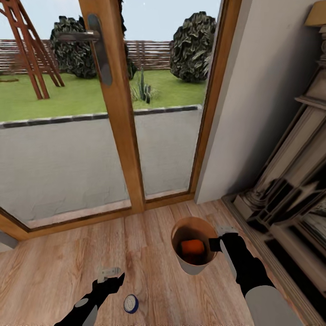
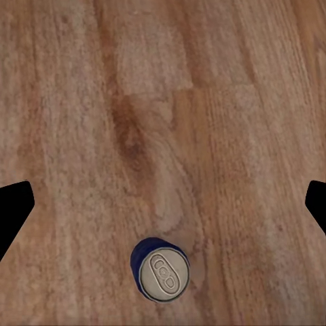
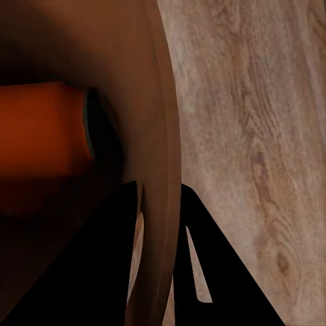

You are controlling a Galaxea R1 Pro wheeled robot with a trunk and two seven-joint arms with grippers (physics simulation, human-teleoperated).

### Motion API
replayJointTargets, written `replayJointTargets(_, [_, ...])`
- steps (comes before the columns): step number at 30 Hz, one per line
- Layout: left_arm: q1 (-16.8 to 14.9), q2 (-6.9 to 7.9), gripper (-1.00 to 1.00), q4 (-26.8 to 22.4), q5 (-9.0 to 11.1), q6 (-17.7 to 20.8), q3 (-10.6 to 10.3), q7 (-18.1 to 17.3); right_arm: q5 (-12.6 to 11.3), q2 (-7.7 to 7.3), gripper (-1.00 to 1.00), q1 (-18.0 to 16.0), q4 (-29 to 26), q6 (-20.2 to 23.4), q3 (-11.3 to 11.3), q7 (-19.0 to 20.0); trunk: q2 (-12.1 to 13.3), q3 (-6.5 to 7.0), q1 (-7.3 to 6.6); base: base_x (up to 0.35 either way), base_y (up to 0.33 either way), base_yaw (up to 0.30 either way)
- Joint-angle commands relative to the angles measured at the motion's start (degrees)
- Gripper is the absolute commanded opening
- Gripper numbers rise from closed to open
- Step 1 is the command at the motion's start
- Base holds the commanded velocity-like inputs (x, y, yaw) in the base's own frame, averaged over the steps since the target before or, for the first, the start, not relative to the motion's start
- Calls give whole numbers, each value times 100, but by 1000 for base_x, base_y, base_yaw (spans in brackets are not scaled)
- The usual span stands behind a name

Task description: Put the three can of soda from the living room inside the tash can in the kitchen.

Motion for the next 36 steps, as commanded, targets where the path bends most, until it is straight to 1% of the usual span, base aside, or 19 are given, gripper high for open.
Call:
replayJointTargets(1, [0,0,100,0,0,0,0,0,-55,1,-100,-3,-3,-4,0,25,-42,-27,22,0,0,0])
replayJointTargets(12, [0,-4,100,0,0,1,-15,0,-55,2,-100,-3,-3,-4,9,25,-483,-326,263,0,0,0])
replayJointTargets(15, [0,-6,100,0,0,3,-103,0,-55,2,-100,-3,-3,-4,9,25,-483,-353,263,0,0,0])
replayJointTargets(24, [0,-3,100,0,0,3,-139,0,-55,4,-100,-3,-3,-4,9,25,-483,-436,263,0,0,0])
replayJointTargets(36, [0,-8,100,5,0,3,-140,0,-55,4,-100,-3,-3,-4,17,25,-964,-762,527,0,0,0])
